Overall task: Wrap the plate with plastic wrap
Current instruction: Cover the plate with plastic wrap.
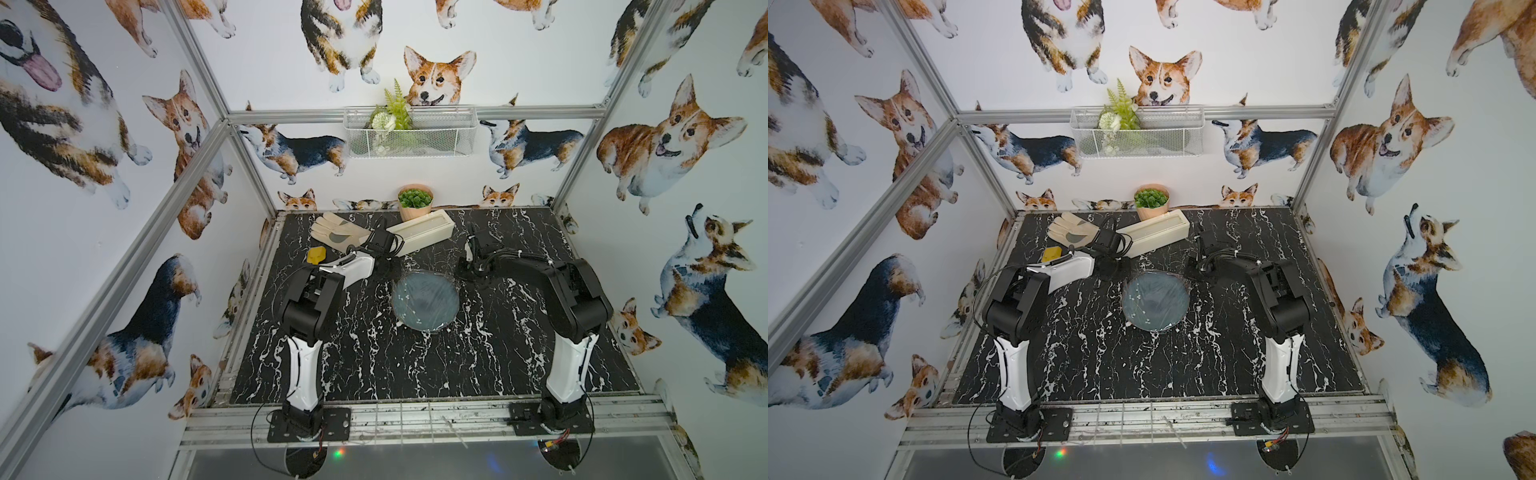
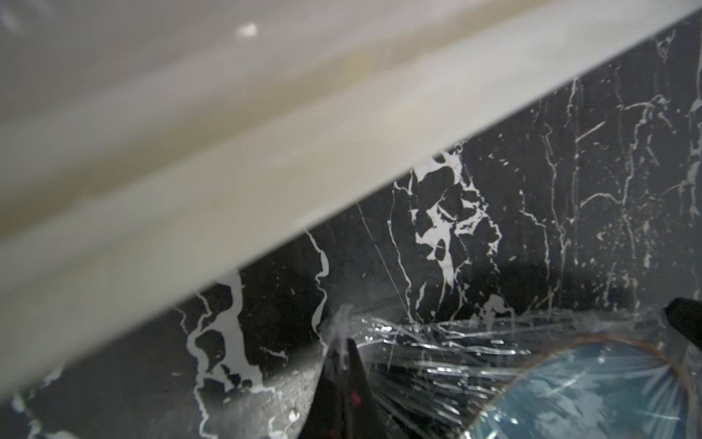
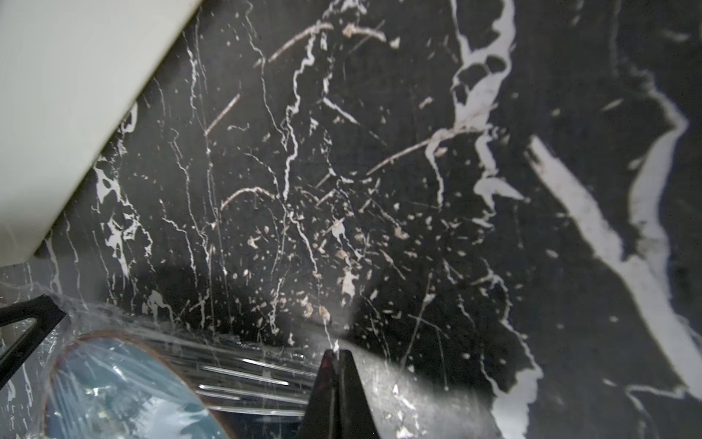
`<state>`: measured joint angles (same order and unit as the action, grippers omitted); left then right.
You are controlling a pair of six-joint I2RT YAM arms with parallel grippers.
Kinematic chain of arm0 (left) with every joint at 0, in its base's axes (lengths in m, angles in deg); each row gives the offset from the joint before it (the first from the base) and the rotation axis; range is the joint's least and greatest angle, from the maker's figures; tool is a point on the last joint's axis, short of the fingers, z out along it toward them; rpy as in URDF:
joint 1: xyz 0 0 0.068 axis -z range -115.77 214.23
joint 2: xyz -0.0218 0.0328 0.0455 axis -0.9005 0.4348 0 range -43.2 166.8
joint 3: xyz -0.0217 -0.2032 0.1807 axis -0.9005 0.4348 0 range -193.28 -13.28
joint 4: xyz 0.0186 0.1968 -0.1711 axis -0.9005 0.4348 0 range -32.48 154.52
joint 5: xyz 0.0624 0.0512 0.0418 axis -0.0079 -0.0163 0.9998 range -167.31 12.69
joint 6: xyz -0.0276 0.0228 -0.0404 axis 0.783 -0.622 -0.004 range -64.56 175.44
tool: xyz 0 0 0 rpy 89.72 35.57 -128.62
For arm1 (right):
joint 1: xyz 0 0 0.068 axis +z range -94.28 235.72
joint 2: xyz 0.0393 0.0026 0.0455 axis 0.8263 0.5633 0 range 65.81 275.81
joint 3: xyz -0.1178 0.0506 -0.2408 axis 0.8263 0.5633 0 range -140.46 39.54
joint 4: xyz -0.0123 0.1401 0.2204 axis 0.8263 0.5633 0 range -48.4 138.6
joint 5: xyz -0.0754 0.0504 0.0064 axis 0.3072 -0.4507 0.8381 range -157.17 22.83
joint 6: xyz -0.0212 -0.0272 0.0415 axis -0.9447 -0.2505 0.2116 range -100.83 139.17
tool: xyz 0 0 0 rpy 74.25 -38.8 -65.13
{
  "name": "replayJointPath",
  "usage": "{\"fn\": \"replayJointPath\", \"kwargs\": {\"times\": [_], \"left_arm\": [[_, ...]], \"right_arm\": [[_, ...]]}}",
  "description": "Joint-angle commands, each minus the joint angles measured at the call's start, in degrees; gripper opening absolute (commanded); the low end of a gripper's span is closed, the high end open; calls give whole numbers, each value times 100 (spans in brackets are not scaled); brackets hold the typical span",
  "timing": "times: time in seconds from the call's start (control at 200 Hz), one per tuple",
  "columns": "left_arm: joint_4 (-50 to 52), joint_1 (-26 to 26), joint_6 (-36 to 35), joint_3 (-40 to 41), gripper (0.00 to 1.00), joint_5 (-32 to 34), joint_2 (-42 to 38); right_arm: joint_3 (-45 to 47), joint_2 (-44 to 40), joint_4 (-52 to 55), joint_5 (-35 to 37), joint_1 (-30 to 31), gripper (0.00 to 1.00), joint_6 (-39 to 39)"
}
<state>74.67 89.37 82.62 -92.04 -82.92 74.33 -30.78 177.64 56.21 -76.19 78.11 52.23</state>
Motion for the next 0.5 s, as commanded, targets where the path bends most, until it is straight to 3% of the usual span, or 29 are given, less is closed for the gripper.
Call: {"fn": "replayJointPath", "kwargs": {"times": [0.0, 0.39, 0.491], "left_arm": [[274, -7, -55, -86, 3, 27, 176], [720, -12, -184, -59, 7, 68, 14], [1187, -12, -359, -370, 16, 153, -88]], "right_arm": [[75, 68, 22, 7, -18, 0, -1], [731, -694, 42, -44, -23, 0, 49], [689, -1010, 398, 140, -16, 15, -153]]}}
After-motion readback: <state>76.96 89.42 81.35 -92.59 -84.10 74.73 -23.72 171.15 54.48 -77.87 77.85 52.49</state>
